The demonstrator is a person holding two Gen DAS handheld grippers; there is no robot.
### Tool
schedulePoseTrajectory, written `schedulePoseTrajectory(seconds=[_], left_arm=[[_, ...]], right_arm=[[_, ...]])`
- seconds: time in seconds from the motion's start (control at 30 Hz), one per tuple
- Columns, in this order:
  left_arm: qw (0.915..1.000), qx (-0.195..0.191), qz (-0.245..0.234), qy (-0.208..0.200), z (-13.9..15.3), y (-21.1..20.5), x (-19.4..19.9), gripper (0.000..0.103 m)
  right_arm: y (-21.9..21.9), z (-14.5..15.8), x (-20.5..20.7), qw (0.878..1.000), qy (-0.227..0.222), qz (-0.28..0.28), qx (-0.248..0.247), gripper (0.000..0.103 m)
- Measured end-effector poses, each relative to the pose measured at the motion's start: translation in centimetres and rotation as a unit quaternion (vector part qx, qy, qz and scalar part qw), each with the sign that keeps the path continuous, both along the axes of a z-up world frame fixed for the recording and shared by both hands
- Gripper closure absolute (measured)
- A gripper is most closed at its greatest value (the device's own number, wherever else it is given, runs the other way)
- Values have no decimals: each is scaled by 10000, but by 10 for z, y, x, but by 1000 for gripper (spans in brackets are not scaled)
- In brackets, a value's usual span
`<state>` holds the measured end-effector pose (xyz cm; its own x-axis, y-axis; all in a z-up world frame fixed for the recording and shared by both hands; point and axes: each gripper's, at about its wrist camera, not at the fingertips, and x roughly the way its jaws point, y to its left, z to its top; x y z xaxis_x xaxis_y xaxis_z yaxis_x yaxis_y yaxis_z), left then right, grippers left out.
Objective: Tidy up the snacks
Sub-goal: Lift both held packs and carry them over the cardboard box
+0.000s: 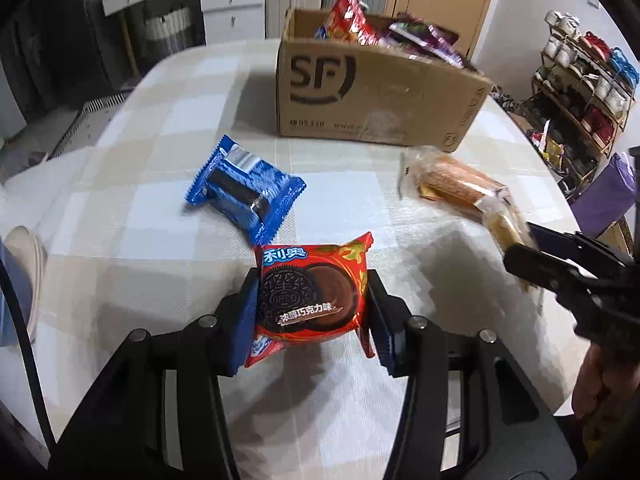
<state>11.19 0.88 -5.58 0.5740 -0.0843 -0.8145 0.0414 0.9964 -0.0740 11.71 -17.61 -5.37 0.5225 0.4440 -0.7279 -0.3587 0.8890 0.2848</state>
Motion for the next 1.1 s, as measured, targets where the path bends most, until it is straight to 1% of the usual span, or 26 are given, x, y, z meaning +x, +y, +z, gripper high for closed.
schedulePoseTrajectory(seconds=[0.03,0.1,0.17,0.3,0.37,0.43,0.5,0.67,0.8,0.87,0.97,1.1], left_arm=[[10000,-50,-31,-55,5,1,-6,56],[9996,-222,-135,-135,12,2,-15,56],[9990,-319,-218,-241,21,3,-24,56],[9976,-513,-270,-366,40,6,-33,56],[9966,-683,-219,-417,53,11,-33,56],[9948,-913,-171,-424,66,20,-28,56],[9943,-963,-148,-430,76,24,-21,56],[9919,-1099,-141,-615,121,40,11,56],[9927,-923,-189,-758,154,44,44,56],[9926,-935,-166,-758,167,46,68,56],[9933,-877,-159,-733,178,45,100,56],[9939,-858,-214,-652,183,37,147,56]], right_arm=[[-2,0,-1,10000,24,-38,58,44],[-7,1,-1,9993,142,-151,327,44],[-8,6,-3,9985,156,-245,463,44],[-7,26,-9,9974,-63,-298,651,44],[-6,38,-10,9968,-200,-250,727,44],[-6,49,-7,9962,-271,-256,786,44],[-7,58,-2,9954,-275,-262,882,44],[-8,90,24,9941,-359,-270,990,44],[-4,112,53,9942,-456,-263,937,44],[-3,116,69,9937,-418,-305,992,44],[0,115,93,9929,-363,-355,1078,44],[3,110,121,9931,-299,-359,1078,44]])
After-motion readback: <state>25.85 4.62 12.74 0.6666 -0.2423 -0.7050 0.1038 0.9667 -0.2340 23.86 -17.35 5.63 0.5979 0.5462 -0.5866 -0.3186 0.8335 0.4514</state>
